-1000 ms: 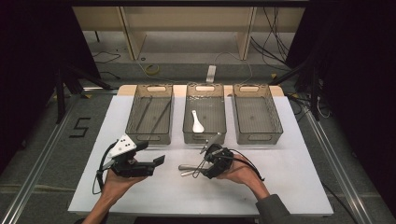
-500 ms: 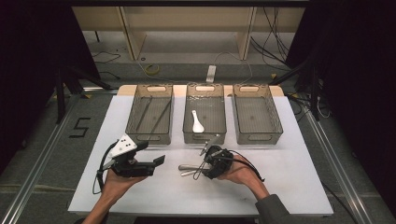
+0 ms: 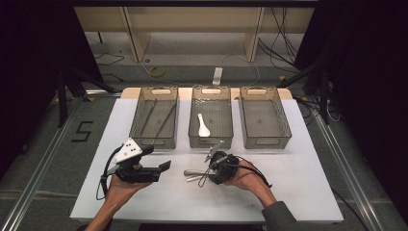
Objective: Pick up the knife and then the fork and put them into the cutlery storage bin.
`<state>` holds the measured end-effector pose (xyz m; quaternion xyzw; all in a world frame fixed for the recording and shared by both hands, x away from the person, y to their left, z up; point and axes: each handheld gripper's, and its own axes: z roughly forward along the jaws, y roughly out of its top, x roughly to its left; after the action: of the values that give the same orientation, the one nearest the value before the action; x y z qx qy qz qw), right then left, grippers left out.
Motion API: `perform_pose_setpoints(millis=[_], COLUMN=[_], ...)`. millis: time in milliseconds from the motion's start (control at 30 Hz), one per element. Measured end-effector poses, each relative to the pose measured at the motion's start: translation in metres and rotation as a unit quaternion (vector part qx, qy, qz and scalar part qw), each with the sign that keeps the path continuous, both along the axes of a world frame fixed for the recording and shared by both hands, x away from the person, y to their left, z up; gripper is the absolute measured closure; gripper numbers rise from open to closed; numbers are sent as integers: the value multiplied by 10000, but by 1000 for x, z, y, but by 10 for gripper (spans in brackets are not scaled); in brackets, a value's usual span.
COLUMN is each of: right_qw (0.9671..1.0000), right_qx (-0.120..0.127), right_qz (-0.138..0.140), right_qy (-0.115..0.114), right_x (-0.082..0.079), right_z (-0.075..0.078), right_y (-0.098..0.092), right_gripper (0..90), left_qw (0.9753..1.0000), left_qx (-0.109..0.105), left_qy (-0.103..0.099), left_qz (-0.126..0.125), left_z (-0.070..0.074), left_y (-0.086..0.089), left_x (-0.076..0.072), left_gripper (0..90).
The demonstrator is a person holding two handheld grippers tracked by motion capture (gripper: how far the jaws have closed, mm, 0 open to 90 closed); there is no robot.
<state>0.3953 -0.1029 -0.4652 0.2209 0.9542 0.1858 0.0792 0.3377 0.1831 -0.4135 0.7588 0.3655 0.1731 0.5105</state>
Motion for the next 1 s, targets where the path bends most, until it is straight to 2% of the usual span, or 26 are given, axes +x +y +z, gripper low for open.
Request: perform_pose_setpoints(millis=[233, 400, 567, 667, 900, 1000], right_qw=[9997, 9993, 9991, 9992, 9978, 9980], right_qx=[-202, -264, -264, -172, -222, -179], right_qz=[43, 159, 308, 352, 627, 602], right_qy=[-130, -218, -133, -75, -14, 51], right_x=[-4, -4, -3, -1, -3, -3], right_z=[2, 3, 4, 4, 5, 7], right_y=[7, 6, 4, 2, 1, 1], right_gripper=[682, 714, 739, 756, 792, 801], left_qw=[10000, 10000, 10000, 10000, 10000, 10000], left_qx=[2, 3, 8, 24, 28, 7], left_qy=[-1, 1, -2, 1, 1, -2], left_qz=[9, 7, 14, 1, 2, 12], left_z=[0, 0, 0, 0, 0, 0], left_y=[1, 0, 0, 0, 0, 0], left_x=[0, 0, 0, 0, 0, 0], left_gripper=[158, 158, 158, 158, 158, 158])
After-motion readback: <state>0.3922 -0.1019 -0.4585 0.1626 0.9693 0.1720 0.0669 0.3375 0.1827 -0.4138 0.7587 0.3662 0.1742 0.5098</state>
